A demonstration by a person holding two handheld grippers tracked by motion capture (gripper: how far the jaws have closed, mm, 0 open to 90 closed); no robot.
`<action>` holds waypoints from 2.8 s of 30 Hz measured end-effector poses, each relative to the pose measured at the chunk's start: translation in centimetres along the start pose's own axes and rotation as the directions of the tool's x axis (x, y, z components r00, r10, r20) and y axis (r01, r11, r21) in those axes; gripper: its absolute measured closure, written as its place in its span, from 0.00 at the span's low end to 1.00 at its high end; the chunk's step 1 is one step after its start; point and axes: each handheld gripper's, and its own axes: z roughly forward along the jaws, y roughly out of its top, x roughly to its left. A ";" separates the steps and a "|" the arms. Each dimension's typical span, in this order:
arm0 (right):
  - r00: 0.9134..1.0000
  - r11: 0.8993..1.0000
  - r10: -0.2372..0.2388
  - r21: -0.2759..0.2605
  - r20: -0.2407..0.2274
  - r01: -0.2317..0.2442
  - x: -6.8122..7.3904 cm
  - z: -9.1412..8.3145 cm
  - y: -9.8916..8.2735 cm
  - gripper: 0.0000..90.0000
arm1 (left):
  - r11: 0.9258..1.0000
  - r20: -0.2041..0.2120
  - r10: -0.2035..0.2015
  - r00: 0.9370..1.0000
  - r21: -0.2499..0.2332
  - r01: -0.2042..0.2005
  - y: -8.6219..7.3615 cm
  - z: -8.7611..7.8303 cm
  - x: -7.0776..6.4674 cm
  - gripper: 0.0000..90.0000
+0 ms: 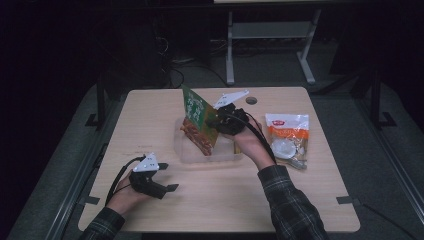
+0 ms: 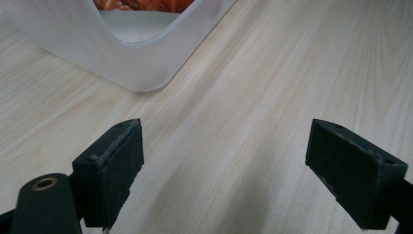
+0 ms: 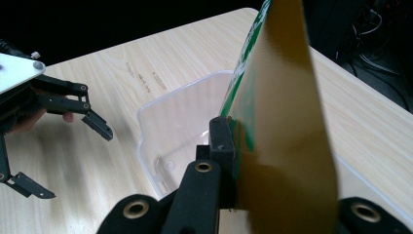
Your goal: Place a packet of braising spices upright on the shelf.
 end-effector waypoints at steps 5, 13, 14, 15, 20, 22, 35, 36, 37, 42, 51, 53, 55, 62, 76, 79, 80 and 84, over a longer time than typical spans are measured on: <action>1.000 1.000 -0.008 0.011 -0.004 0.008 0.0 0.4 0.1 1.00 | 1.000 0.006 0.014 1.000 0.008 -0.014 0.0 0.1 -0.1 0.15; 1.000 0.999 -0.026 0.034 -0.017 0.027 0.2 1.3 0.2 0.99 | 0.999 0.029 0.022 0.999 0.024 -0.023 -0.1 0.2 -0.3 0.15; 0.999 0.999 -0.027 0.032 -0.017 0.028 0.2 1.4 0.3 0.99 | 0.999 0.035 0.022 0.999 0.026 -0.023 -0.1 0.2 -0.3 0.15; 1.000 0.999 -0.018 0.029 -0.019 0.019 0.2 1.4 0.3 0.98 | 0.999 0.035 0.024 0.999 0.023 -0.025 0.0 0.3 -0.4 0.15; 0.999 1.000 -0.015 0.021 -0.035 0.016 0.4 1.5 0.3 0.87 | 0.999 0.037 0.026 0.999 0.027 -0.027 0.0 0.3 -0.4 0.15; 1.000 1.000 -0.017 0.024 -0.026 0.018 0.5 1.5 0.3 0.82 | 0.999 0.038 0.026 0.999 0.028 -0.027 -0.1 0.3 -0.4 0.15; 0.999 1.000 0.005 -0.022 -0.049 -0.006 1.3 0.7 -1.1 0.41 | 0.999 0.042 0.012 0.999 0.043 -0.014 -0.2 0.4 -0.3 0.15; 0.999 1.000 0.003 -0.025 -0.045 -0.004 1.4 0.5 -1.2 0.39 | 0.999 0.042 0.012 0.999 0.045 -0.013 -0.2 0.4 -0.3 0.15; 0.999 0.999 0.005 -0.031 -0.045 -0.006 1.5 0.3 -1.3 0.38 | 0.999 0.041 0.012 0.999 0.045 -0.014 -0.2 0.4 -0.3 0.15; 0.999 0.999 -0.013 -0.045 -0.044 0.011 2.0 -0.8 -2.0 0.34 | 0.999 0.032 0.018 0.999 0.045 -0.019 -0.2 0.4 -0.2 0.15; 0.999 0.999 -0.019 -0.045 -0.044 0.017 2.9 -2.8 -3.8 0.33 | 0.999 0.031 0.018 0.999 0.047 -0.020 -0.2 0.3 -0.2 0.15; 0.998 0.999 -0.022 -0.046 -0.053 0.020 3.2 -3.2 -4.4 0.33 | 0.999 0.028 0.016 0.999 0.043 -0.017 -0.3 0.3 -0.2 0.15; 0.998 0.999 -0.026 -0.044 -0.055 0.024 3.4 -3.7 -5.1 0.33 | 0.999 0.027 0.013 1.000 0.046 -0.014 -0.3 0.3 -0.1 0.15; 0.999 0.999 -0.009 -0.035 -0.051 0.007 3.5 -5.6 -8.2 0.36 | 0.999 0.021 0.013 1.000 0.035 -0.013 -0.3 0.2 -0.1 0.15; 0.997 0.996 0.073 0.049 0.012 -0.073 2.0 -7.9 -14.9 0.38 | 0.999 0.010 0.021 1.000 0.025 -0.021 -0.4 0.0 -0.1 0.15; 0.996 0.994 0.081 0.067 0.040 -0.084 1.3 -8.2 -16.2 0.38 | 0.999 0.009 0.021 1.000 0.027 -0.021 -0.4 0.0 -0.1 0.15; 0.995 0.993 0.088 0.069 0.051 -0.091 1.0 -8.4 -16.6 0.38 | 0.999 0.009 0.022 1.000 0.028 -0.022 -0.4 0.0 -0.1 0.15; 0.990 0.991 0.097 0.078 0.106 -0.106 -0.5 -8.6 -17.6 0.39 | 0.999 0.010 0.027 1.000 0.034 -0.028 -0.4 0.1 -0.1 0.15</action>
